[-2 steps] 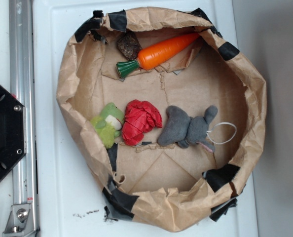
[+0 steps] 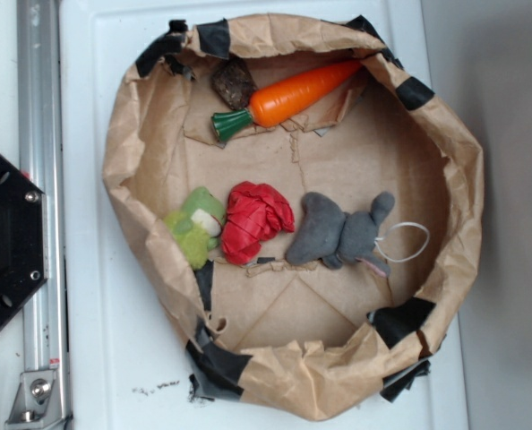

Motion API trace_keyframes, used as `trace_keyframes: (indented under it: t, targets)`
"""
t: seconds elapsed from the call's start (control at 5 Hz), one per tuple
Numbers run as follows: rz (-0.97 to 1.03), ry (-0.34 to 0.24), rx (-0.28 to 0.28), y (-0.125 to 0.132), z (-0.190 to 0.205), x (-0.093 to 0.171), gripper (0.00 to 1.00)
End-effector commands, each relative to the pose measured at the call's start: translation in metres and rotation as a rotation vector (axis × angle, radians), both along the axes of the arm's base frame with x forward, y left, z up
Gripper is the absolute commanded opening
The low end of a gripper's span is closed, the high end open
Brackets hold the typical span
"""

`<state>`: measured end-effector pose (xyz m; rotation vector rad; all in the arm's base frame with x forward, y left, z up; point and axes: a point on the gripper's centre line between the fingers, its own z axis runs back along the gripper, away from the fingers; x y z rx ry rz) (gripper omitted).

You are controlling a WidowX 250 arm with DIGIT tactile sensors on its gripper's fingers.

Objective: Grab the rock.

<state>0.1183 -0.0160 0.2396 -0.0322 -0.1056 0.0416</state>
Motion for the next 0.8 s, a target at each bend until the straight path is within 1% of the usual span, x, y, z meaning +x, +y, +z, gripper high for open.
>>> trace_keyframes:
  t: [0.0, 0.2, 0.4, 0.6]
  targets:
    - [0.250, -0.101, 0.031, 0.033, -0.021, 0.053, 1.00]
    - [0.477, -0.230, 0.058, 0.053, -0.033, 0.075, 1.00]
    - [0.245, -0.168, 0.020, 0.050, -0.063, 0.099, 1.00]
    - [-0.005, -0.133, 0.013, 0.050, -0.079, 0.118, 1.00]
